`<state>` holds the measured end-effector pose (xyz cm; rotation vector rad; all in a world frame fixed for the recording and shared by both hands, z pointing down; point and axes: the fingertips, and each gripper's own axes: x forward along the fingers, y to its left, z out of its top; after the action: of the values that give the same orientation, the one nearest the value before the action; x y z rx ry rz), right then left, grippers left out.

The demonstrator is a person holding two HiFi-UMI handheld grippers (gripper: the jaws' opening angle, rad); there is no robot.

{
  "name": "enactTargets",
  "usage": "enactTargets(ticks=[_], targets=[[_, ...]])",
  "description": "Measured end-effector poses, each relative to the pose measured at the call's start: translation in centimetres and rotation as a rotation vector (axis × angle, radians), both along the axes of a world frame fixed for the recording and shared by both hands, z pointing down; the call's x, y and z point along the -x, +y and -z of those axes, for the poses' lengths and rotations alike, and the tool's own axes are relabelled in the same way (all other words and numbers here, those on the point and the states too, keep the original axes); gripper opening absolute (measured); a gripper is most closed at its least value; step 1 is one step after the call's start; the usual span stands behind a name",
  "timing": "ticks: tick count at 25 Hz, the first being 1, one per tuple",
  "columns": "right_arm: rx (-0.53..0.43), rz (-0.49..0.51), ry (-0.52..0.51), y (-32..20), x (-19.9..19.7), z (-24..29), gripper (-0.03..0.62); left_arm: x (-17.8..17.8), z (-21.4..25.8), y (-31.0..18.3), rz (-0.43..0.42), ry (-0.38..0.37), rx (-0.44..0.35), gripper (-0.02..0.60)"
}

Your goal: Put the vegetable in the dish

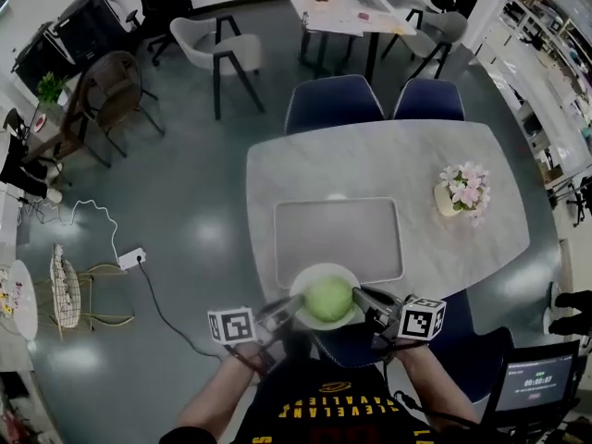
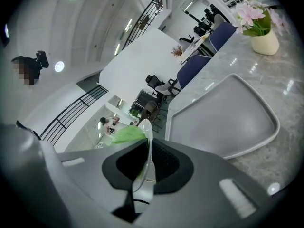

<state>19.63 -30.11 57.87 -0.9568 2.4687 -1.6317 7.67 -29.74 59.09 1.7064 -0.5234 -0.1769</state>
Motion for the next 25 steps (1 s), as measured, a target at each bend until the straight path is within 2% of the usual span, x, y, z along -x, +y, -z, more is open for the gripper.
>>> enactTargets(ticks=[11, 18, 25], targets=[[0.006, 0.038, -0.044, -4.7, 1.0, -1.2, 0.029, 0.8, -0.7, -4.5, -0.002, -0.083, -0.002, 0.020], [0.027, 0.056, -0.010, -8.0, 1.9, -2.9, 0.028, 1.6, -3.2, -7.6, 0.034, -0.088, 0.044, 0.026], [0.008, 0.082, 0.014, -10.2, 2.7, -5.2, 0.033, 2.3, -5.0, -9.7, 0.034, -0.152, 0.052, 0.029]])
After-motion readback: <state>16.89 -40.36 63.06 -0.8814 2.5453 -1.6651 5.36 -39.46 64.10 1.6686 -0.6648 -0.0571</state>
